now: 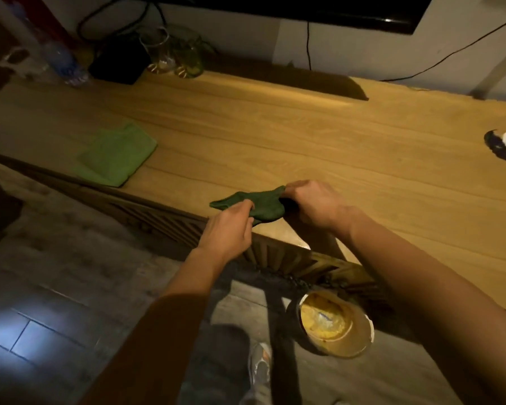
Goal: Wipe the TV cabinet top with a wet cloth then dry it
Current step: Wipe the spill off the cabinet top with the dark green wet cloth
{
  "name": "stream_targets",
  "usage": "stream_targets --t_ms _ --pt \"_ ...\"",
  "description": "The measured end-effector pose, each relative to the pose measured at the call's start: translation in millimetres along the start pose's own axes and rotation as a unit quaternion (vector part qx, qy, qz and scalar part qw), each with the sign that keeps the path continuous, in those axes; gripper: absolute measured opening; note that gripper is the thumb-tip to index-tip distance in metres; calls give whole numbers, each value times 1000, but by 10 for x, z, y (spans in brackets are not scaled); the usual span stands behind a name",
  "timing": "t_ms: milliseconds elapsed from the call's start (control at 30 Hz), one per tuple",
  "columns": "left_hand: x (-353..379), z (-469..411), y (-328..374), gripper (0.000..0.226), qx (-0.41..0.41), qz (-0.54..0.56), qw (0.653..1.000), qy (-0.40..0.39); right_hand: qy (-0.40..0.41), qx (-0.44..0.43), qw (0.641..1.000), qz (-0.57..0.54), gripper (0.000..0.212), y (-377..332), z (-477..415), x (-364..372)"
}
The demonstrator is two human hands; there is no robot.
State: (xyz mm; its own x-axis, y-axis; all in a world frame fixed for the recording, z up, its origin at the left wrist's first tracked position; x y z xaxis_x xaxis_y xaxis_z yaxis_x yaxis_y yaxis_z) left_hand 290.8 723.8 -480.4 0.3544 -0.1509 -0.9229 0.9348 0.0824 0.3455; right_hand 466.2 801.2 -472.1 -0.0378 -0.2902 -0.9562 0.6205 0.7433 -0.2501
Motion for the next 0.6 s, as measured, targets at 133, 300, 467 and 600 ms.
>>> stream_targets --t_ms 133,300,467,600 --pt "263 192 239 43 -21 19 999 36 69 -10 997 -22 37 78 351 164" --pt "569 537 785 50 -22 19 1000 13 67 -2 998 -20 41 109 1160 282" --pt "949 971 1457 57 -3 25 999 -47 35 33 999 -10 45 99 2206 378" --pt "1289 1342 1936 47 -8 -16 992 -128 0 64 998 -18 34 70 2924 501"
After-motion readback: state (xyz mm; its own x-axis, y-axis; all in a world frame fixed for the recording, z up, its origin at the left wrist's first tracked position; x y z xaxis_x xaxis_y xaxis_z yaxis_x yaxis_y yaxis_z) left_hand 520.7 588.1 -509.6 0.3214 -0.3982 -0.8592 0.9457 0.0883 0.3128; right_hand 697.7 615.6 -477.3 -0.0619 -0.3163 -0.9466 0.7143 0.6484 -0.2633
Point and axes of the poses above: each hand's wrist, its own z-axis away from the middle knuckle, its own x-axis out of the palm, y = z × x, the point moved 4 cm from there along -z, towards the middle knuckle, and after that the axes turned 12 degrees about -x, right-handed, at the moved point
